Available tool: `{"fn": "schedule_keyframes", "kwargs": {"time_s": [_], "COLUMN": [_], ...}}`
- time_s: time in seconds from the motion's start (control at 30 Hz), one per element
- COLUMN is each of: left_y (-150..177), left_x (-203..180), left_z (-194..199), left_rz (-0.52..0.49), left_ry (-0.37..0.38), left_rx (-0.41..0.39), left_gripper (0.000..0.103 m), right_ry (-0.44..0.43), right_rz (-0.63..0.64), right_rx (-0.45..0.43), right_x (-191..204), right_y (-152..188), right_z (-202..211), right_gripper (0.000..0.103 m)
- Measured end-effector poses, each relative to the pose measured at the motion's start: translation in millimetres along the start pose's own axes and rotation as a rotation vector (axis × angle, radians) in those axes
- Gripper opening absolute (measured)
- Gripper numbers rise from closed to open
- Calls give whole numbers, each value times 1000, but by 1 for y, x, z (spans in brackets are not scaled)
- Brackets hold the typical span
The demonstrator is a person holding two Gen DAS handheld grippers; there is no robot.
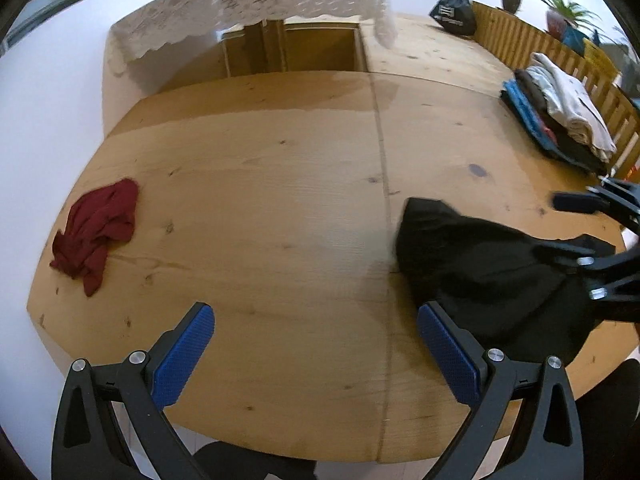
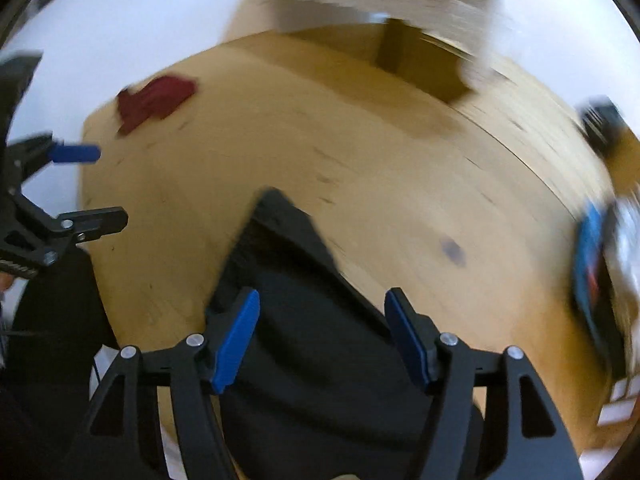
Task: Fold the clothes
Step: 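Carry the black garment with the right tool toward the table center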
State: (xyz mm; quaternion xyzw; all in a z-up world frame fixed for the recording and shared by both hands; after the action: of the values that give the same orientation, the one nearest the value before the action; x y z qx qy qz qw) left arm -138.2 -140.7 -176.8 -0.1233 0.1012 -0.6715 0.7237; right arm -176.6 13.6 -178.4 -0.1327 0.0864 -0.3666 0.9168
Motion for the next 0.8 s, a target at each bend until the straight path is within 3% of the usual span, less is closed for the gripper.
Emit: {"fn": "schedule_keyframes", "kwargs": {"time_s": [0.13,0.3,0.37,0.4,0.43,0.47,0.67,0.8], "left_y": [4,5,4,4,4,5,9,7], "left_x": [29,52,58,59,61,62,59,42], "left_z": [-11,-25,-29,-31,-31,-30,-21,-8], "left_rz": [46,83,93,98,102,106,94,45], "left_ry": [16,25,37,43,49,54,70,91], "left_rx": [20,32,37,37,35,33,15,-13], "left_gripper": [102,102,102,102,102,102,102,102], "right_ry": [-36,-93,-107,-99,-86,-73,-71,-54], "right_rz": [48,57,74,80,84,87,23,-102], "right_rx": [30,87,117,129,138,147,59,-15], "right_x": [13,22,22,22,22,21,11,-21], "right_y": [-39,-57,-55,-54,-52,-51,-37,15], "right_z": [-33,-59,-68,-69,-68,-67,-3,70], "right_gripper": [64,64,48,19,10,9,6,6]}}
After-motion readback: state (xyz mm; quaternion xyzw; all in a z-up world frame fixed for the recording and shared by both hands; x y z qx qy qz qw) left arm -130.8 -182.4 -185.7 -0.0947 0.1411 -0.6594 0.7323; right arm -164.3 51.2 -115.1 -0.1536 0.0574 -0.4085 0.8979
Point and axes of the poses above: each gripper's, at about its wrist camera, not at the fingertips, and z roughly against the way its jaws point, x to its left, y to its underside, the point moved 2 cm from there along -z, roughly the way its jaws point, and after that the axes turned 11 degrees about x, right-handed, at the moved point
